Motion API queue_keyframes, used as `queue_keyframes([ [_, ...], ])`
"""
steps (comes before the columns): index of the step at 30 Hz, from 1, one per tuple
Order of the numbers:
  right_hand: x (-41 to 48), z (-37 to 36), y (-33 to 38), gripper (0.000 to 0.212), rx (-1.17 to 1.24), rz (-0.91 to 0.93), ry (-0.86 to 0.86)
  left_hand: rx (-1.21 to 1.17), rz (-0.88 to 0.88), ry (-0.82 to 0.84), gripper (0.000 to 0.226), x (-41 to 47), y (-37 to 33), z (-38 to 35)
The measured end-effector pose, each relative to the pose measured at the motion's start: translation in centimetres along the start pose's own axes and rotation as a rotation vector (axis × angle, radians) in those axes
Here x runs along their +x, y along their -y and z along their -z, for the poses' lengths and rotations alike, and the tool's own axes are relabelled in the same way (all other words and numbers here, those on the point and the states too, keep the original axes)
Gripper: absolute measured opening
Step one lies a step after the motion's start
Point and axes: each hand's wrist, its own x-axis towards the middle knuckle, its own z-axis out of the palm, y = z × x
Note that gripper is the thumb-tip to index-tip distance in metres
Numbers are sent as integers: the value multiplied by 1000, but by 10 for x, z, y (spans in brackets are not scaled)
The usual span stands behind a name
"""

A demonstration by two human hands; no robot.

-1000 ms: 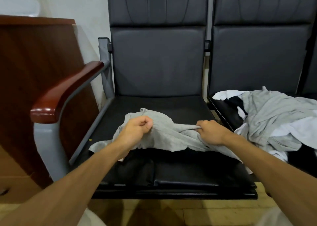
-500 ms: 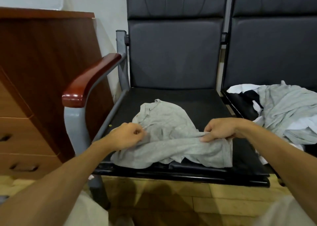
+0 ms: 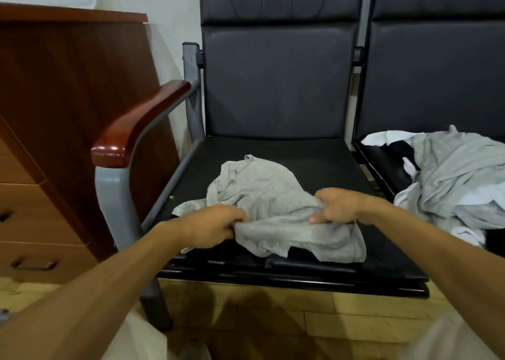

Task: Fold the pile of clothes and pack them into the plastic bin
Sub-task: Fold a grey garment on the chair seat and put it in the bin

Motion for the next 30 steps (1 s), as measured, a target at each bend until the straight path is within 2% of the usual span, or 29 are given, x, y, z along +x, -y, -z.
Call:
queue_keyframes([
  [2,-9,7,-9,23,213,-11,-28,-95,35,-76,14,2,1,4],
  [4,-23,13,-18,21,304,-7,-17,-186,44,-164,18,5,-5,8],
  [6,-41,17,-23,21,356,19,135,-268,46,-216,16,10,-12,11],
  [8,-59,19,-26,31,455,87,322,-327,61,-243,15,13,-20,15],
  [10,-74,21,-26,39,650,166,403,-390,56,-289,15,14,-26,19],
  [12,-79,22,-27,44,846,186,353,-412,63,-353,16,13,-29,21],
  [14,-78,23,-30,45,896,128,261,-403,88,-376,15,9,-26,21],
  [15,-77,22,-30,46,869,92,253,-393,102,-362,14,6,-22,20],
  [17,-78,19,-28,45,772,52,360,-347,107,-248,13,-2,-15,21],
  [19,-76,18,-25,50,642,41,510,-281,64,-33,12,-9,-10,21],
  [21,-72,17,-19,54,512,5,552,-236,72,202,18,-17,-12,19],
  [23,-64,12,-14,50,391,-93,405,-226,113,335,26,-20,-17,17],
  [26,-47,1,-12,45,121,-188,110,-292,154,352,36,-17,-20,19],
  [30,-31,-18,-5,49,-52,-148,22,-313,215,519,68,-18,-21,23],
])
